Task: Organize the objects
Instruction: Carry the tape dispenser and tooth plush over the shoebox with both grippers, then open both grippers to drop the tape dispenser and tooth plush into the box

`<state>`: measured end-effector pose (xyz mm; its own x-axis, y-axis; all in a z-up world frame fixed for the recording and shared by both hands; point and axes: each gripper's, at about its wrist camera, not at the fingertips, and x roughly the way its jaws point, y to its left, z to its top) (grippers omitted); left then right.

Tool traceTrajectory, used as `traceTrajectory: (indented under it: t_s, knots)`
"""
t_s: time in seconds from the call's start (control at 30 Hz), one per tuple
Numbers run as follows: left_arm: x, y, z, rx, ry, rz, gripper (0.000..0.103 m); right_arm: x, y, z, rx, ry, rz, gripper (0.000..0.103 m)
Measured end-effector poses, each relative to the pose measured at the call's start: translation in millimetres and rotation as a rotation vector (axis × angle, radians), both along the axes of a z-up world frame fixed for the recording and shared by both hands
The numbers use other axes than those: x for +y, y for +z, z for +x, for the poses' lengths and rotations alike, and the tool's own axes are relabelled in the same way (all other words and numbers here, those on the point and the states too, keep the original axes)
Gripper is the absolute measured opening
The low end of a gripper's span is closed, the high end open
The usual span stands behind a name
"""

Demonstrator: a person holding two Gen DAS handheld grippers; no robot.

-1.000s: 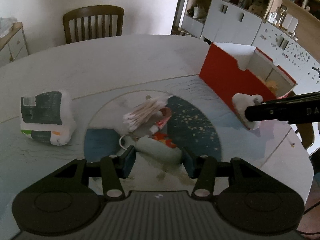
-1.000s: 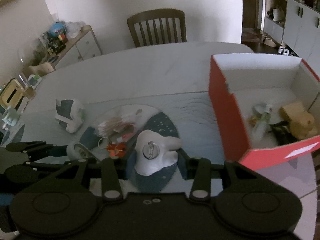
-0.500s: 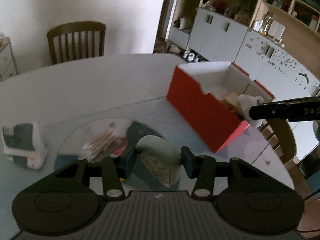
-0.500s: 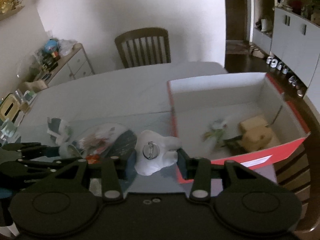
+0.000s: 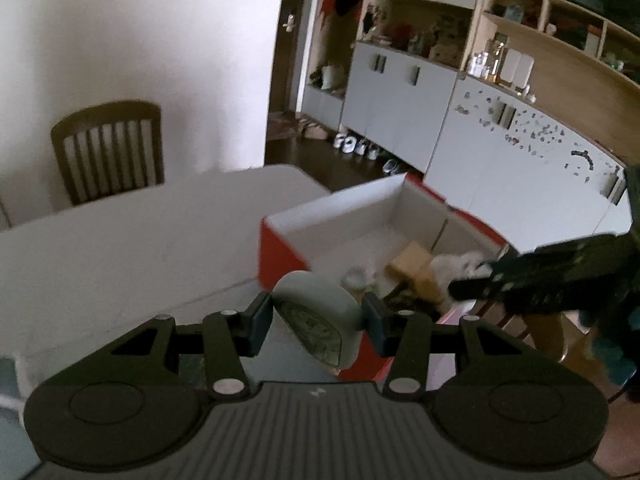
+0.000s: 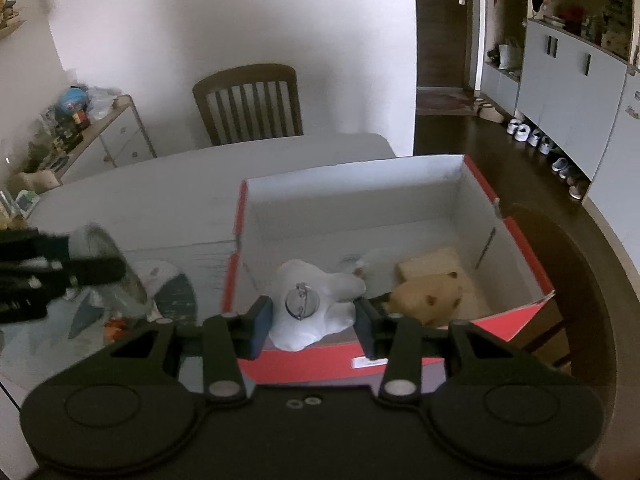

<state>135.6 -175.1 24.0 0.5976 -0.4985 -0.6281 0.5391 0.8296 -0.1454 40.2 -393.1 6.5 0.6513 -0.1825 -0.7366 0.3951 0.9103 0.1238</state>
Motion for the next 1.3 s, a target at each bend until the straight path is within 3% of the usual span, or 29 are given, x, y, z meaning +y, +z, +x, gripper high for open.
traceTrajectory:
  t_s: [0.37, 0.8, 1.03, 1.3]
  knots:
    - [-78, -1, 37, 0.018, -0.040, 0.021, 0.048, -29, -23, 2, 0.055, 0.016, -0.004, 0.043]
    - [-126, -45, 80, 0.072, -0.038, 0.187, 0.048, -46, -40, 30, 0.099, 0.063, -0.021, 0.043]
    - [-144, -64, 100, 0.104, -0.042, 0.285, 0.048, -40, -60, 46, 0.169, 0.120, -0.057, 0.043]
    - [-159, -79, 114, 0.126, -0.057, 0.348, 0.048, -41, -67, 52, 0.193, 0.126, -0.043, 0.044]
